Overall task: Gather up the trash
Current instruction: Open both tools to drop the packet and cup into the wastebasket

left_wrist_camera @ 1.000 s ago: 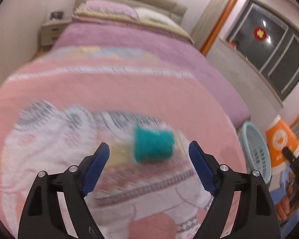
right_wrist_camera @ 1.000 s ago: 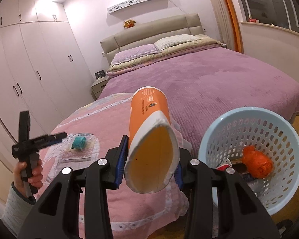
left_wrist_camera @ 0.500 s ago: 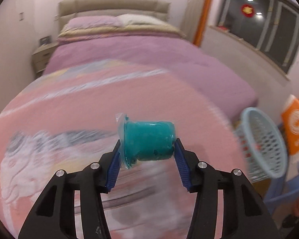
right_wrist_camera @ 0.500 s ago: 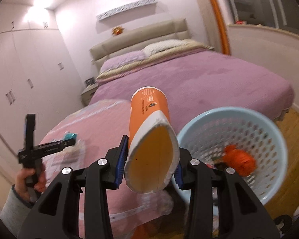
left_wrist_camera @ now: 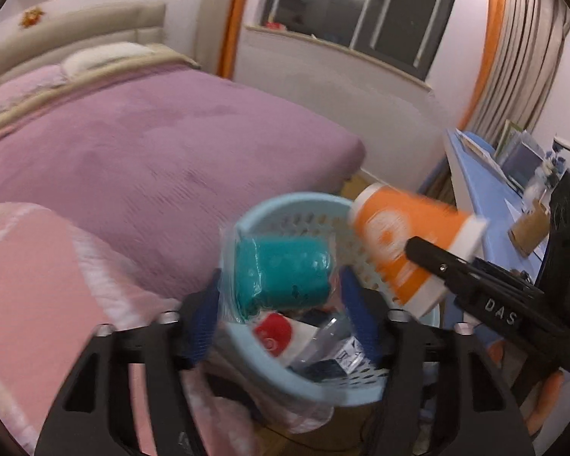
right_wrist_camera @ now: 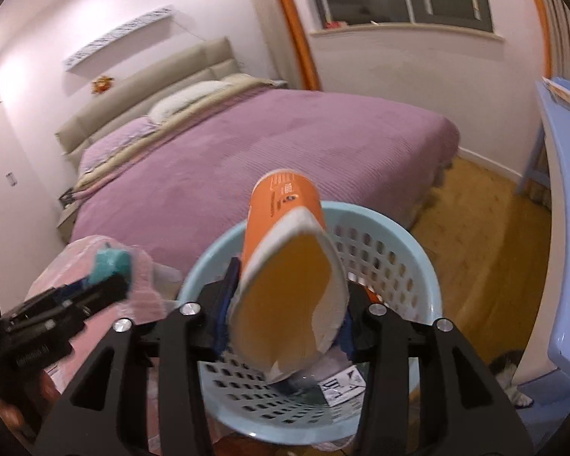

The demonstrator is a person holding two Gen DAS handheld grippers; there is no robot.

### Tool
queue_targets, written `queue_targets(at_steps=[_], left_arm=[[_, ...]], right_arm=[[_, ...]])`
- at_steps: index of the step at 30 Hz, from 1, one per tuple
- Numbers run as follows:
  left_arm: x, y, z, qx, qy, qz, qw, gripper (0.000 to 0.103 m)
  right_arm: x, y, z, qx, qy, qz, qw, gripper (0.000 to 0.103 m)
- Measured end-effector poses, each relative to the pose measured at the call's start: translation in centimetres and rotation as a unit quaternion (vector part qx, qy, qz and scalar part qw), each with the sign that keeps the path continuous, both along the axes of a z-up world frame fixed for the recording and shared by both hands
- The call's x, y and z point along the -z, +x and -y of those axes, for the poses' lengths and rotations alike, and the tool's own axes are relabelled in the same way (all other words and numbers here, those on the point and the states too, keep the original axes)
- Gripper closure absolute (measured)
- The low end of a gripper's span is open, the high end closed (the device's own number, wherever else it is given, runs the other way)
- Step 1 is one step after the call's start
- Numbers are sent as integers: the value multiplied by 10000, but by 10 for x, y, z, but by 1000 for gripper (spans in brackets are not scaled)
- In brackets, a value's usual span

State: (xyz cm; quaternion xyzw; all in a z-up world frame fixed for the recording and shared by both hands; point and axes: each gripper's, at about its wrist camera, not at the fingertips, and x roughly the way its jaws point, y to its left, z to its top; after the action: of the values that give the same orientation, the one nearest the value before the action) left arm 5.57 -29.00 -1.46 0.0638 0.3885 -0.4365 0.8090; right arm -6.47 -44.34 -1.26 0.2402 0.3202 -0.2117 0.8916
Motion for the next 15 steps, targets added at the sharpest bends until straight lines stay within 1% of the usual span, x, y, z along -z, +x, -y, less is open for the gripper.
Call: queue_targets(at_steps=[1, 3, 6, 11, 15], left_arm=[[7, 1, 3, -1, 60, -41, 10000, 28], [15, 3, 2, -40, 125, -121, 9998, 28], [16, 3, -14, -86, -11, -239, 9997, 28], [-2, 8, -49, -396, -275, -75, 9988, 22], [-17, -5, -92, -750, -370, 260, 9962, 20]], right_arm=[[2, -1, 3, 7, 23, -11, 10000, 51], [8, -2, 9, 8, 75, -58, 10000, 51], [9, -8, 9, -64, 116, -26, 9999, 51], [6, -18, 1, -211, 85, 123, 9997, 51], [-6, -22, -25, -423, -145, 197, 9988, 51]])
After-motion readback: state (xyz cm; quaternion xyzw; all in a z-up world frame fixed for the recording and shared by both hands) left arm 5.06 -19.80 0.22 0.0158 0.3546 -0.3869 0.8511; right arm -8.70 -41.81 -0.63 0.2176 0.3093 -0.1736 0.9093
